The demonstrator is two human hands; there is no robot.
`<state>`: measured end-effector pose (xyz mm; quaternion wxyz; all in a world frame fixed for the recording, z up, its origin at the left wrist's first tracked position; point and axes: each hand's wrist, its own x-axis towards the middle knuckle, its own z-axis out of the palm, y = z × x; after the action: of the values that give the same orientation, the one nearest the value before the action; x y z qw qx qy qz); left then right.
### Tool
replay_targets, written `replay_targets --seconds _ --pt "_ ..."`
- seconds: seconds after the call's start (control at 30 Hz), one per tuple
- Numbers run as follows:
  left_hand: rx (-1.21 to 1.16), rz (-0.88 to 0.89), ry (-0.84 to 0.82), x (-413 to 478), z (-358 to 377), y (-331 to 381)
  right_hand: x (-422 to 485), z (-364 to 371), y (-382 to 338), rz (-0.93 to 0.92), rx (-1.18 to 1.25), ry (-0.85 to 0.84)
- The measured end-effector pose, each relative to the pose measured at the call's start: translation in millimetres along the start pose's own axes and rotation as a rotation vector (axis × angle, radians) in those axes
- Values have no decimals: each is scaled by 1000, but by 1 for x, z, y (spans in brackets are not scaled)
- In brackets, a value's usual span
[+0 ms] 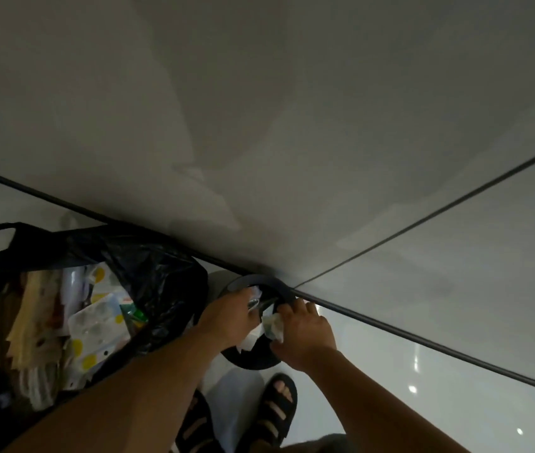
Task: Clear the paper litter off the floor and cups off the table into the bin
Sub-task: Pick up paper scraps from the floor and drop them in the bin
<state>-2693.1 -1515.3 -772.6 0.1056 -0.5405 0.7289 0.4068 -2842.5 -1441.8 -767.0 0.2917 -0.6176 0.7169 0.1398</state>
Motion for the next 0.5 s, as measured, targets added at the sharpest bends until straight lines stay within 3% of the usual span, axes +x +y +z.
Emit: replay_targets --seconds 0.27,0.5 --pt "75 -25 -116 47 32 -24 37 56 4 73 143 -31" --pt "138 -14 -130 -31 -43 19 -44 -19 -10 104 206 -21"
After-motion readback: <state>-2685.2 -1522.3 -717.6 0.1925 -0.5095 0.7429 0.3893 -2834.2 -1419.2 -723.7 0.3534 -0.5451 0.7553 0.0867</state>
